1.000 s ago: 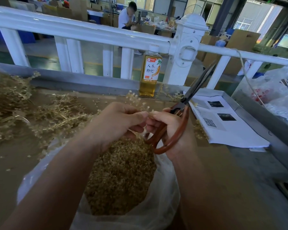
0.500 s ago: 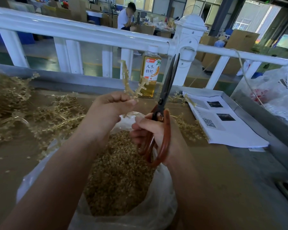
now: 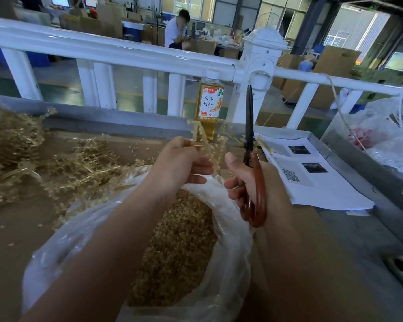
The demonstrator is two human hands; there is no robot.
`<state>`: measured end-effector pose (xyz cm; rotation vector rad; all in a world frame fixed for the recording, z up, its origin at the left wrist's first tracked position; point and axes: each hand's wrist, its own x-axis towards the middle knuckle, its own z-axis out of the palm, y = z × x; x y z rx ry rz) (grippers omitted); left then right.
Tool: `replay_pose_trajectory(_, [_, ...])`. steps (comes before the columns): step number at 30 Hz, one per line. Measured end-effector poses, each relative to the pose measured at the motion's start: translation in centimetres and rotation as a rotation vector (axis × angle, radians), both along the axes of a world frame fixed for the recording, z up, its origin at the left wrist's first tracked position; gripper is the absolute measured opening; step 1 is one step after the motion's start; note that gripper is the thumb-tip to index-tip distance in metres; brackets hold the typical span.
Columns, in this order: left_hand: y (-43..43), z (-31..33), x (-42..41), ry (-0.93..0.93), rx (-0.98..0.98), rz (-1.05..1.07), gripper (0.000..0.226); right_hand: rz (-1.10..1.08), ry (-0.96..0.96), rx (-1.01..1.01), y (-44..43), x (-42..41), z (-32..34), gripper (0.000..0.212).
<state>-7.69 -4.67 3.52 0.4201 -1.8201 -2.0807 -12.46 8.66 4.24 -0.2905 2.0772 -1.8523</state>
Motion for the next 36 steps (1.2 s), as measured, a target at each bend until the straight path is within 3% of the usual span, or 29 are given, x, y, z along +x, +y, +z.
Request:
replay_pose_trajectory(11, [3.2,-0.8,-4.9,-0.214,0.137,-0.193,0.023,-0.127,-0.013,0.019,1.2,-1.7,-0.3,0.028])
replay_pose_trajectory(14, [3.9,-1.3,-5.6,-0.265,-0.136,-0.145,0.017,-0.159,-0.021,0.039,1.3,-2.1,-0.4,0.026])
replay_pose_trajectory(18, [4.3,-1.4,-5.5,-0.28,-0.484,-0.075,0.03,-0.133,-0.011,0.039,1.3,-2.3,-0.7,0.025])
replay_pose_trajectory(20, [4.5,-1.2,-5.5,-0.287,-0.649,-0.033,0.02,-0.116,0.008,0.029,1.3,-2.2,-0.8,0.025])
replay_pose_trajectory(22, [4.4,-1.1,-5.3,-0.277,-0.743,0.033,0.034,-0.107,0.042,0.032,1.4,-2.1,-0.9,0.026])
replay_pose_trajectory(26, [3.8,-1.3,-5.1,-0.236,-0.696,-0.018,0.03,-0.123,0.143,0.117,1.5,-1.9,-1.2,0.026])
replay_pose_trajectory(29, [3.6,-1.2,-4.5,-0.193,-0.641,0.026,0.024,-0.118,0.243,0.319,1.7,-2.3,-1.6,0.028])
replay_pose_trajectory(34, [2.8,-1.5,-3.9,-0.186,-0.568,0.039,0.031,-0.09,0.292,0.61,1.8,-2.9,-2.5,0.031])
replay_pose_trajectory(36, [2.4,-1.8,-3.9,-0.215,-0.566,0.067,0.028,-0.068,0.279,0.633,1.8,-3.1,-2.8,0.034])
